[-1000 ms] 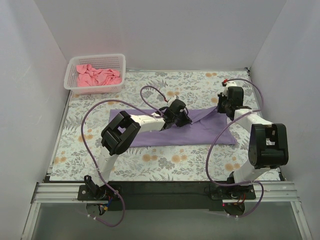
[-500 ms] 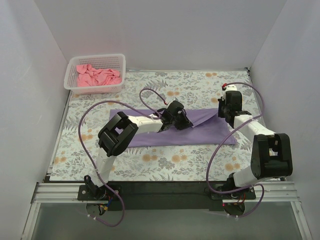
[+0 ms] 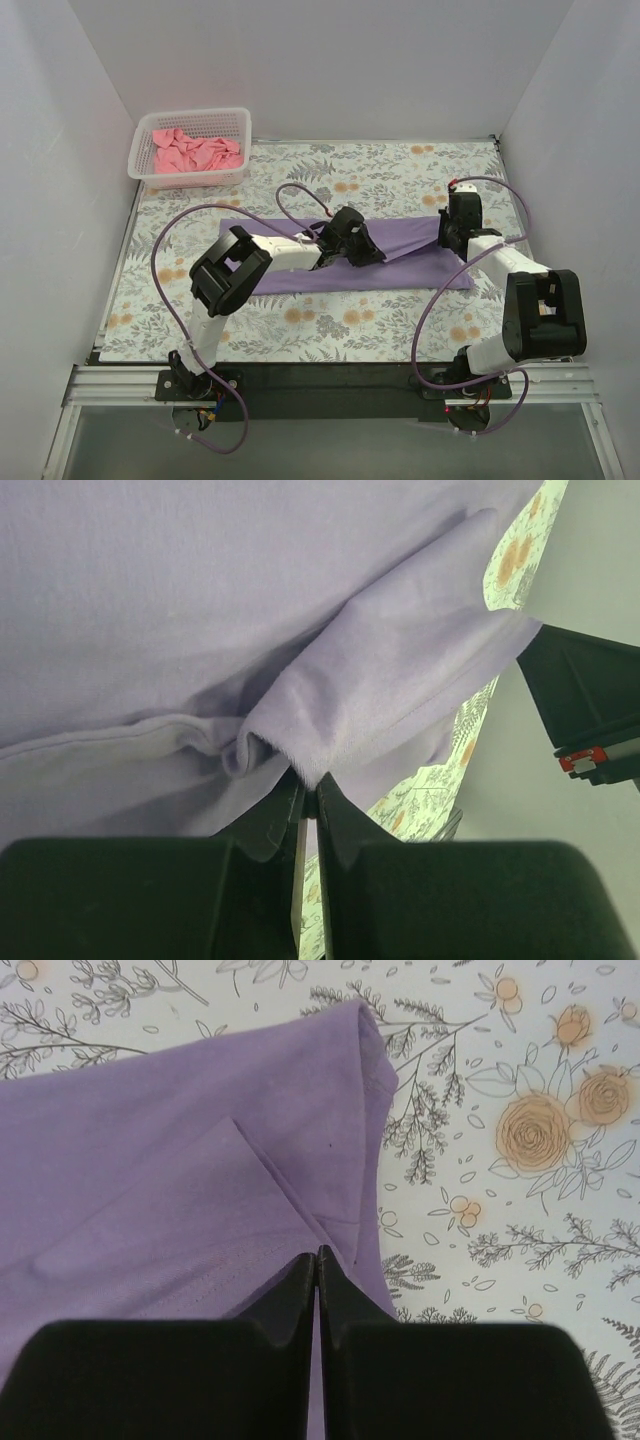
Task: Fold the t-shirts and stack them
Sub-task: Fold the tshirt
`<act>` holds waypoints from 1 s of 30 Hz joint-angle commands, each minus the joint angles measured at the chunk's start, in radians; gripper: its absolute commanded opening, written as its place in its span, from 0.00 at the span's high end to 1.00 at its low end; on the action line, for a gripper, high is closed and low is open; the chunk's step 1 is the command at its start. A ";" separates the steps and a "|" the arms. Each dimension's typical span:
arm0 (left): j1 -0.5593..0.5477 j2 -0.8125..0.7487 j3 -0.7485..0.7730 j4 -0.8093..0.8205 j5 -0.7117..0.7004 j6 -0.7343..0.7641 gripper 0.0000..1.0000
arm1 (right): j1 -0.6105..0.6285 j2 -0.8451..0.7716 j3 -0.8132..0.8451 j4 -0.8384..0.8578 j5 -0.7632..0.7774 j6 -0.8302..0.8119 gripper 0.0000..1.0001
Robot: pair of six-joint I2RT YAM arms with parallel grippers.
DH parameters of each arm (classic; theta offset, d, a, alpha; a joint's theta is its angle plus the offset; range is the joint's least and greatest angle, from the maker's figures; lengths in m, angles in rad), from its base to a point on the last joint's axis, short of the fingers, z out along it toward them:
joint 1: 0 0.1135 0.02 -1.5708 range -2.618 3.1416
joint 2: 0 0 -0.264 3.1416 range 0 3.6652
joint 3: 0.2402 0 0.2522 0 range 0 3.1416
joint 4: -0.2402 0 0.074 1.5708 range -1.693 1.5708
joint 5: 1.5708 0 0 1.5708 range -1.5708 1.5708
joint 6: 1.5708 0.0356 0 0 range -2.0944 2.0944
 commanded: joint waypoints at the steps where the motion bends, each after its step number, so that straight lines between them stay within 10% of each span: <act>1: -0.009 -0.045 -0.017 -0.006 0.015 -0.004 0.95 | -0.002 -0.012 -0.024 -0.013 0.047 0.034 0.95; 10: -0.011 -0.109 -0.078 -0.011 -0.001 0.016 0.63 | -0.001 -0.070 -0.011 -0.132 0.090 0.097 0.62; 25: -0.011 -0.411 -0.164 -0.227 -0.211 0.211 0.53 | 0.014 -0.178 0.051 -0.093 -0.502 0.103 0.62; 30: -0.008 -0.526 -0.187 -0.348 -0.393 0.300 0.44 | 0.160 -0.162 -0.035 -0.071 -0.434 0.030 0.62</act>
